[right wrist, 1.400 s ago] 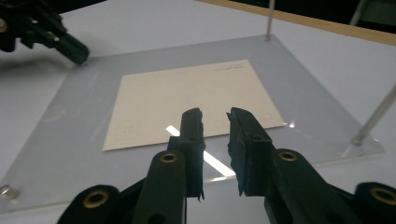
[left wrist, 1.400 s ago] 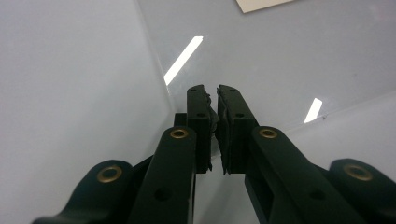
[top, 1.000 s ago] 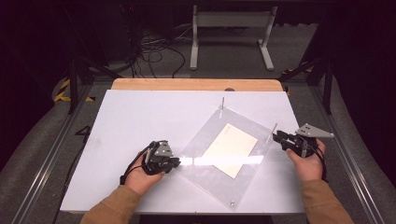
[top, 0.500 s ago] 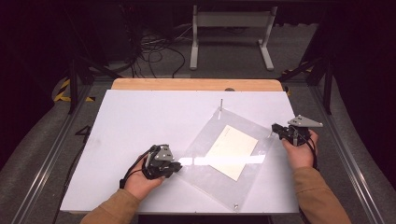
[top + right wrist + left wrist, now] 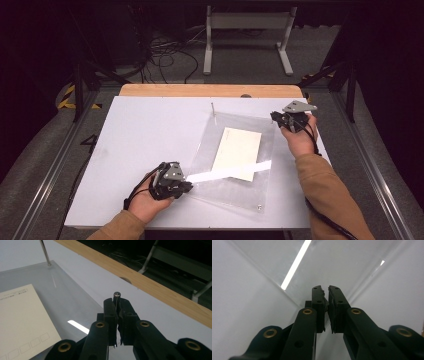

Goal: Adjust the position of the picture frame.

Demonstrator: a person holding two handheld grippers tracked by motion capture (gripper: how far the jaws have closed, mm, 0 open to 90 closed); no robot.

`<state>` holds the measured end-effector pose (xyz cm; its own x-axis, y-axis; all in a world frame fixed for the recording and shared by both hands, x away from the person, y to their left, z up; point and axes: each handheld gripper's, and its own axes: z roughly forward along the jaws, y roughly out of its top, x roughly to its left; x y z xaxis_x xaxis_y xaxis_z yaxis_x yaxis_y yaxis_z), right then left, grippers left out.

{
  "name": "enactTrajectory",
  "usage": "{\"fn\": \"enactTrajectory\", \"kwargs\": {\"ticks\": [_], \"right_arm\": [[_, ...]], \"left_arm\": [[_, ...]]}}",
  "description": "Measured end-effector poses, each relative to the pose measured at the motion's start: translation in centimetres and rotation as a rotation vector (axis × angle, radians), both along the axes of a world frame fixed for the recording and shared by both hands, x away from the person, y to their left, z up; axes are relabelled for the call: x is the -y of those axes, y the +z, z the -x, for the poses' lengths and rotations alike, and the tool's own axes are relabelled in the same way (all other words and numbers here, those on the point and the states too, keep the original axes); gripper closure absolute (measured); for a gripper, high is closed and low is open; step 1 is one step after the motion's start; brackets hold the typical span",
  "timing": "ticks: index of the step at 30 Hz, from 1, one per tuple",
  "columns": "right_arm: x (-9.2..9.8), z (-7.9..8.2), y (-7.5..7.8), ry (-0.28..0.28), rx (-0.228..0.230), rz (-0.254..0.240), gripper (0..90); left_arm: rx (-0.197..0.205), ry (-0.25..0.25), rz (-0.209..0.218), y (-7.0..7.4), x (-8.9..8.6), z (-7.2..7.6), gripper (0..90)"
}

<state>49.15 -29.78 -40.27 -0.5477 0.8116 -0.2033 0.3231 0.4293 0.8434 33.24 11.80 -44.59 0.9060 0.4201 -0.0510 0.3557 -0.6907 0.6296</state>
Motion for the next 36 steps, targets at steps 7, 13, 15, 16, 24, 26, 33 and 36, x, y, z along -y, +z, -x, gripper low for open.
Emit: {"fn": "enactTrajectory", "kwargs": {"ticks": [7, 13, 15, 16, 24, 26, 33, 36], "right_arm": [[-3.1, -2.5, -0.9, 0.058, -0.006, -0.016, 84.8], [-4.1, -3.5, -2.3, 0.052, -0.040, -0.020, 84.2], [-4.0, -3.5, -2.7, 0.047, -0.031, -0.033, 84.0], [-3.9, -3.5, -2.7, 0.049, -0.029, -0.044, 83.8], [-3.0, -2.1, -2.0, 0.059, -0.002, -0.106, 64.3], [-2.7, -1.5, -1.9, 0.073, 0.001, -0.099, 63.9], [-1.7, 0.8, -1.9, 0.111, -0.012, -0.159, 60.2], [-1.3, 3.0, -2.3, 0.165, -0.022, -0.168, 59.6]], "left_arm": [[-0.023, -0.022, 0.000, 0.0, -0.1, 1.5, 83.6], [-0.027, -0.045, 0.002, 0.0, 0.1, 1.8, 83.7], [-0.031, -0.050, 0.005, 0.0, 0.2, 1.8, 83.7], [-0.035, -0.056, 0.012, 0.0, 0.2, 1.8, 83.7], [-0.033, -0.077, 0.011, 0.0, 0.4, 1.9, 83.8], [-0.032, -0.080, 0.002, 0.0, 0.4, 1.9, 83.8], [-0.039, -0.092, -0.001, 0.1, 0.4, 2.4, 83.9], [-0.045, -0.098, 0.005, 0.1, 0.3, 2.9, 83.9]]}}
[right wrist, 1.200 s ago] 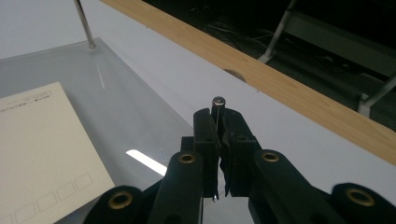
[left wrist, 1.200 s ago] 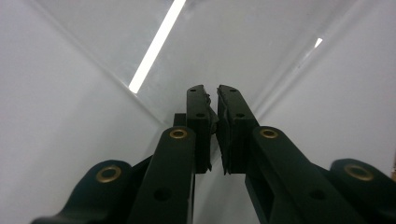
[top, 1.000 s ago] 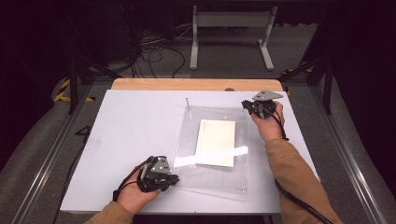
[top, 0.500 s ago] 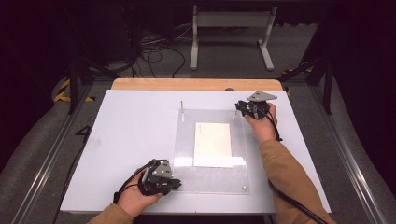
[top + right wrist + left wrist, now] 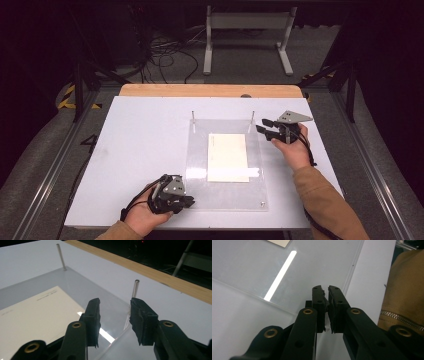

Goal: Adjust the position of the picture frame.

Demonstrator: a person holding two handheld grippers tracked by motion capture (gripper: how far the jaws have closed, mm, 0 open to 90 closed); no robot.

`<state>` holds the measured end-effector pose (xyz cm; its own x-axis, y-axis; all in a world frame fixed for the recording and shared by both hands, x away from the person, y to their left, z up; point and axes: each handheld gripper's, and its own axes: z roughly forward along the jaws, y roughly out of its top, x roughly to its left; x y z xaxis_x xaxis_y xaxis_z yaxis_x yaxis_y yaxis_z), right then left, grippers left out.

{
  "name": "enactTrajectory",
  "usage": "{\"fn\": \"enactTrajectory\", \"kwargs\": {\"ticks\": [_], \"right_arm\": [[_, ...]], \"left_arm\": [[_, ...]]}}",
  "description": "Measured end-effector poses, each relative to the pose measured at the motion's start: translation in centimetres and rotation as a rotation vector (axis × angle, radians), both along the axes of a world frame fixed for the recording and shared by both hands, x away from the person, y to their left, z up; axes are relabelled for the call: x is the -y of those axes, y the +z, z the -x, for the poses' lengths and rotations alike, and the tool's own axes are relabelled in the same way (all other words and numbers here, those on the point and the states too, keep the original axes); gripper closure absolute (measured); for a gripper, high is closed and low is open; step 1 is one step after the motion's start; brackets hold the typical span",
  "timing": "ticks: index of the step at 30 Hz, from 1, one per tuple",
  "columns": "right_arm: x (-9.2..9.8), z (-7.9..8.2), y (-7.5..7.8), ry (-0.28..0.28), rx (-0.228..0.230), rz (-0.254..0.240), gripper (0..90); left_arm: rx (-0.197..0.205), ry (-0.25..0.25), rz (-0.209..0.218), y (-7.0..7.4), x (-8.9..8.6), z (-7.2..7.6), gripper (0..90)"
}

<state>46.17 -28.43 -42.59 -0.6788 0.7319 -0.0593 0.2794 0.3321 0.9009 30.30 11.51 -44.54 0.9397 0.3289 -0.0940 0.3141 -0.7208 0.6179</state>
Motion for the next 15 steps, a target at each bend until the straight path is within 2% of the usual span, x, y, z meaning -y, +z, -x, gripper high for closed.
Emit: {"fn": "enactTrajectory", "kwargs": {"ticks": [4, 7, 10, 15], "right_arm": [[0.6, 1.8, -0.4, 0.026, -0.010, -0.028, 59.4], [1.1, 2.6, -0.5, 0.024, -0.009, -0.038, 59.4], [1.4, 2.9, -0.5, 0.023, -0.011, -0.048, 59.2], [1.7, 2.9, -0.7, 0.017, -0.018, -0.053, 58.9]], "left_arm": [[-0.008, 0.003, -0.003, 0.0, -0.4, 0.5, 83.9], [-0.013, 0.008, -0.001, 0.0, -0.7, 0.8, 83.9], [-0.010, -0.001, -0.005, 0.0, -0.9, 1.0, 83.9], [-0.052, 0.007, 0.026, -0.1, -1.3, 0.8, 83.5]]}}
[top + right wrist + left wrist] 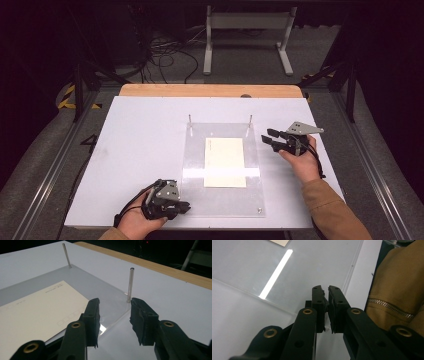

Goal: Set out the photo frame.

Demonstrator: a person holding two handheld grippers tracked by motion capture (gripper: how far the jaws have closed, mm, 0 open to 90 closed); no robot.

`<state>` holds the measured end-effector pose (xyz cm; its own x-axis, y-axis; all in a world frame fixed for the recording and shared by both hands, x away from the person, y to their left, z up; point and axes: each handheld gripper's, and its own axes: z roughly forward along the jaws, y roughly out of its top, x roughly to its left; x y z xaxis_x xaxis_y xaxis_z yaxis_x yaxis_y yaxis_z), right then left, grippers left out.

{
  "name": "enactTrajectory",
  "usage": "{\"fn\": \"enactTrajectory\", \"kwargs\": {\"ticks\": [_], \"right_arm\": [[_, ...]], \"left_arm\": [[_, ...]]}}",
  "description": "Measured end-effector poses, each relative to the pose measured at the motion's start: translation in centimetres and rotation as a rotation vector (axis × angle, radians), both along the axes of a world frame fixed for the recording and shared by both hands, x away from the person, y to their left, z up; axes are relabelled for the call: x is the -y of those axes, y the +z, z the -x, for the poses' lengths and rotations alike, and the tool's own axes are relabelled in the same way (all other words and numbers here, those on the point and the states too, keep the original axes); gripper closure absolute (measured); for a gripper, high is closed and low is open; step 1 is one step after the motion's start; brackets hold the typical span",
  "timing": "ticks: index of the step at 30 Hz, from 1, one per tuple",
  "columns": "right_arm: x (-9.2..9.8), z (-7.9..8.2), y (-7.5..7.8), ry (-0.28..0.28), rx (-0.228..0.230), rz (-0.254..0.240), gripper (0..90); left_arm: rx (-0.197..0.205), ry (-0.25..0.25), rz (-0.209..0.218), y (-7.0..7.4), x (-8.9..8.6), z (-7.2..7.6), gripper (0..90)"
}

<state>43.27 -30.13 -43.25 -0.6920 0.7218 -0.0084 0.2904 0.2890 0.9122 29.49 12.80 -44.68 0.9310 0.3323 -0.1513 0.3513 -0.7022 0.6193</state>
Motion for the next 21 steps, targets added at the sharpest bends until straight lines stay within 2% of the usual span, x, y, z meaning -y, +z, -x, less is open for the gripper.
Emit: {"fn": "enactTrajectory", "kwargs": {"ticks": [2, 4, 6, 8, 9, 12, 15, 21], "right_arm": [[-0.1, -0.2, 0.0, 0.000, -0.002, 0.006, 58.5], [-0.3, -0.6, 0.2, 0.002, 0.001, 0.010, 58.1], [-0.5, -1.0, 0.3, 0.004, 0.003, 0.013, 58.2], [-0.8, -1.6, 0.3, 0.005, 0.008, 0.014, 60.1], [-0.9, -1.8, 0.3, 0.003, 0.006, 0.014, 61.4], [-1.3, -2.3, 0.1, -0.001, 0.009, -0.012, 64.5], [-1.7, -3.1, -0.2, -0.013, 0.012, -0.011, 68.7], [-3.5, -5.1, -0.7, -0.040, 0.029, 0.067, 70.0]], "left_arm": [[-0.020, 0.000, 0.030, 0.0, -0.2, -0.2, 82.7], [-0.039, 0.017, 0.100, 0.3, -0.7, -0.5, 75.5], [-0.028, 0.041, 0.158, 0.7, -1.3, -0.7, 69.3], [0.014, 0.068, 0.183, 1.0, -1.9, -1.0, 64.2], [0.025, 0.081, 0.194, 1.1, -2.1, -1.1, 60.8], [0.076, 0.126, 0.207, 1.1, -2.7, -1.4, 60.3], [0.072, 0.174, 0.247, 1.0, -3.4, -1.7, 59.6], [0.082, 0.209, 0.258, 0.7, -4.3, -1.4, 59.6]]}}
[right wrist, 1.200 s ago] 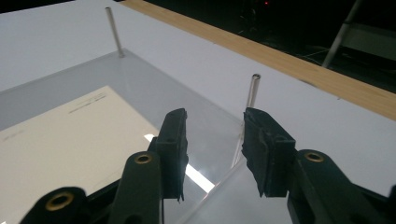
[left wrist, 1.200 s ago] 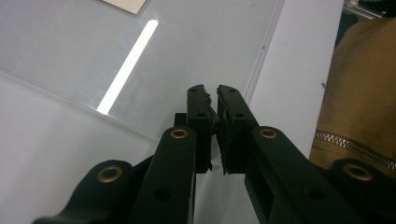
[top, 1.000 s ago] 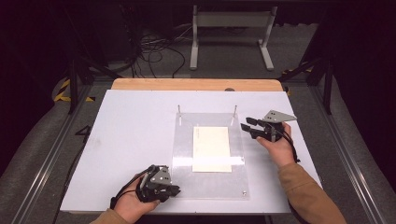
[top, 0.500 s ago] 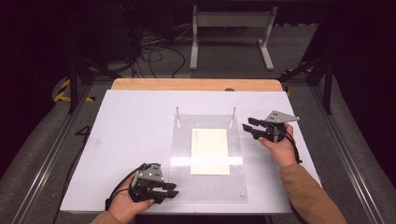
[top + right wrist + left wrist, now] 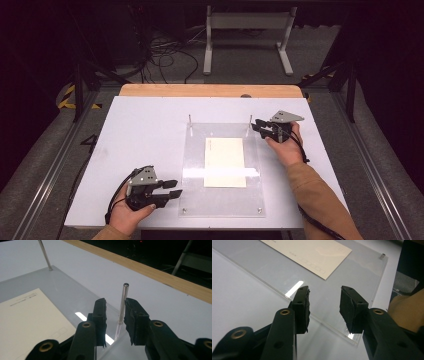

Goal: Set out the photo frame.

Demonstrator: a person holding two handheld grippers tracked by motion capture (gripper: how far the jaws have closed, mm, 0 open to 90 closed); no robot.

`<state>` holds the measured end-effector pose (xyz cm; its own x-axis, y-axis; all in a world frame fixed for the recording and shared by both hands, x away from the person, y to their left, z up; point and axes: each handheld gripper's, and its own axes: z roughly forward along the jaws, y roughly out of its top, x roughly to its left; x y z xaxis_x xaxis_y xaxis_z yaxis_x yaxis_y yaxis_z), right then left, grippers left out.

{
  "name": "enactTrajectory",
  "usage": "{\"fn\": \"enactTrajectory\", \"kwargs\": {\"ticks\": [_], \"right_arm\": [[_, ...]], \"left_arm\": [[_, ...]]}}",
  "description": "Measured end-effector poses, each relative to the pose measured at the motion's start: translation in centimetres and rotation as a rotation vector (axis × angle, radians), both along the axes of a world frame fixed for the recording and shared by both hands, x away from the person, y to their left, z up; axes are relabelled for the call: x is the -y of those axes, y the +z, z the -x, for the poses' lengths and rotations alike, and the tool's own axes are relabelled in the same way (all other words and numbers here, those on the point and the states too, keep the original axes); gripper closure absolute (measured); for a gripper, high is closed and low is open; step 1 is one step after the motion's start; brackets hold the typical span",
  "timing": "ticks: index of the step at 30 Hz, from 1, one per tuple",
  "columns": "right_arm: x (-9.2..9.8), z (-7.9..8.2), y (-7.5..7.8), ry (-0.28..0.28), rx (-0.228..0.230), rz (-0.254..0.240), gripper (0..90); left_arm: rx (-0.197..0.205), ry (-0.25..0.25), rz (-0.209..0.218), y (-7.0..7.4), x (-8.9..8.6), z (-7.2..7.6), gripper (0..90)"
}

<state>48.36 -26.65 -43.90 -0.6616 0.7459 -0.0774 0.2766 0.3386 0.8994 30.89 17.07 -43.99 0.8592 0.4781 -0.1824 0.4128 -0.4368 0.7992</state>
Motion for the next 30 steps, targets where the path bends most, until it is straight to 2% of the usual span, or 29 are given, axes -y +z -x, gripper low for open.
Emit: {"fn": "enactTrajectory", "kwargs": {"ticks": [1, 3, 6, 9, 12, 14, 17, 19, 20, 22, 23, 25, 28, 29, 30], "right_arm": [[-0.3, -0.3, 0.0, -0.008, -0.005, -0.002, 70.2], [-0.7, -0.8, -0.2, -0.039, -0.049, -0.028, 72.2], [-1.2, -1.5, -0.2, -0.062, -0.028, -0.004, 74.8], [-1.5, -2.0, -0.3, -0.081, -0.020, -0.008, 75.5], [-1.8, -2.2, -0.2, -0.079, 0.003, 0.022, 78.1], [-2.0, -2.3, -0.2, -0.083, 0.015, 0.056, 83.0], [-2.3, -2.2, -0.2, -0.087, 0.004, 0.054, 84.9], [-2.3, -2.2, -0.2, -0.092, -0.001, 0.048, 85.1], [-2.2, -2.4, -0.3, -0.114, -0.022, 0.014, 85.2], [-2.1, -2.4, -0.3, -0.125, -0.029, -0.002, 85.3], [-2.0, -2.5, -0.5, -0.142, -0.045, -0.039, 85.4], [-1.9, -2.8, -0.8, -0.164, -0.054, -0.081, 85.5], [-2.0, -2.9, -0.8, -0.174, -0.061, -0.083, 85.6], [-2.0, -3.0, -0.8, -0.174, -0.063, -0.087, 85.6], [-1.9, -3.0, -0.8, -0.175, -0.062, -0.092, 85.6]], "left_arm": [[-0.006, 0.007, 0.005, 0.0, -0.1, 0.1, 59.6], [0.001, 0.008, 0.003, -0.1, -0.3, 0.3, 59.7], [-0.001, 0.021, 0.008, -0.2, -0.6, 0.6, 59.7], [0.002, 0.017, 0.004, -0.3, -0.9, 0.7, 60.0], [-0.005, 0.032, 0.007, -0.4, -1.1, 0.9, 60.5], [-0.006, 0.035, 0.012, -0.3, -1.1, 0.9, 60.5], [-0.004, 0.035, 0.013, -0.3, -1.1, 0.9, 60.6], [0.002, 0.035, 0.009, -0.3, -1.0, 0.9, 60.7], [-0.001, 0.031, 0.008, -0.3, -1.0, 0.8, 60.7], [-0.001, 0.032, 0.007, -0.3, -0.9, 0.8, 60.7], [0.000, 0.033, 0.005, -0.3, -0.9, 0.8, 60.7], [0.013, 0.034, 0.001, -0.3, -1.1, 0.7, 60.9], [0.005, 0.042, 0.015, -0.3, -1.3, 0.7, 61.0], [0.015, 0.041, 0.006, -0.3, -1.4, 0.6, 61.0], [0.008, 0.045, 0.010, -0.4, -1.5, 0.6, 61.0]]}}
